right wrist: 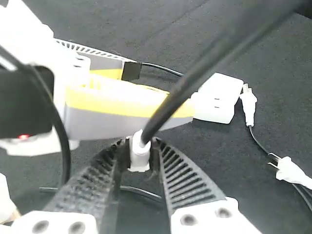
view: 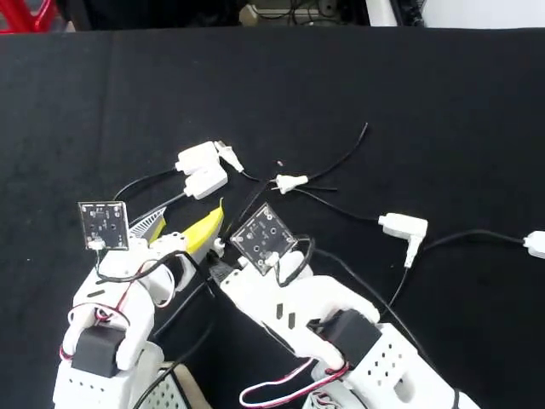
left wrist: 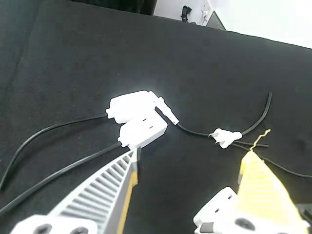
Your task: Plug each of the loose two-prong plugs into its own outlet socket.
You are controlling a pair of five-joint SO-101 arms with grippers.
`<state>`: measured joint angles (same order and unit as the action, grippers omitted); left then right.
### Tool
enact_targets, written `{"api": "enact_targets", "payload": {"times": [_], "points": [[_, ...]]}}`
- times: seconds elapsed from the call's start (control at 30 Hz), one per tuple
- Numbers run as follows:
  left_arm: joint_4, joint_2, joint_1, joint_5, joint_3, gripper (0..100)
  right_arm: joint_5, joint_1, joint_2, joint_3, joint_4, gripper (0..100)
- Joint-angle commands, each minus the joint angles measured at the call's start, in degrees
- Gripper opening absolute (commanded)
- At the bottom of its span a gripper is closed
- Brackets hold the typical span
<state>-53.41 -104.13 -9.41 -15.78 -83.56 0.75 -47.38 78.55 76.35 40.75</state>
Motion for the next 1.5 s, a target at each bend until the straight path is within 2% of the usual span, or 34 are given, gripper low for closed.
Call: {"api": "enact_targets", "payload": {"times": [0.0,0.13,0.27,0.5,0.6,0.87,1.03,1.47], "points": [[-2.46,-0.26,-1.36,4.22,2.95,33,-0.18,1.14,1.01,-0.48,-1.32,1.1],[-3.78,-0.26,-0.48,6.07,2.51,33,-0.18,6.15,0.92,-0.57,-0.70,1.1],[-6.33,-0.26,6.20,7.82,3.03,33,-0.53,13.54,0.92,-0.40,2.90,1.1],[-6.24,-0.26,17.80,12.31,0.22,33,-2.46,20.13,0.22,2.33,5.19,1.1],[-6.07,-0.26,20.26,15.21,-2.51,33,-2.55,21.27,-4.35,1.63,5.10,1.1],[-5.98,-0.26,21.14,21.80,-6.99,33,-2.55,24.44,-27.47,-8.48,4.22,1.1],[-5.89,-0.26,21.14,25.49,-8.92,33,-2.81,26.29,-37.49,-10.51,-1.49,1.1],[-5.80,-0.26,21.05,26.02,-9.71,33,-5.01,24.53,-39.87,-10.42,-3.34,1.1]]}}
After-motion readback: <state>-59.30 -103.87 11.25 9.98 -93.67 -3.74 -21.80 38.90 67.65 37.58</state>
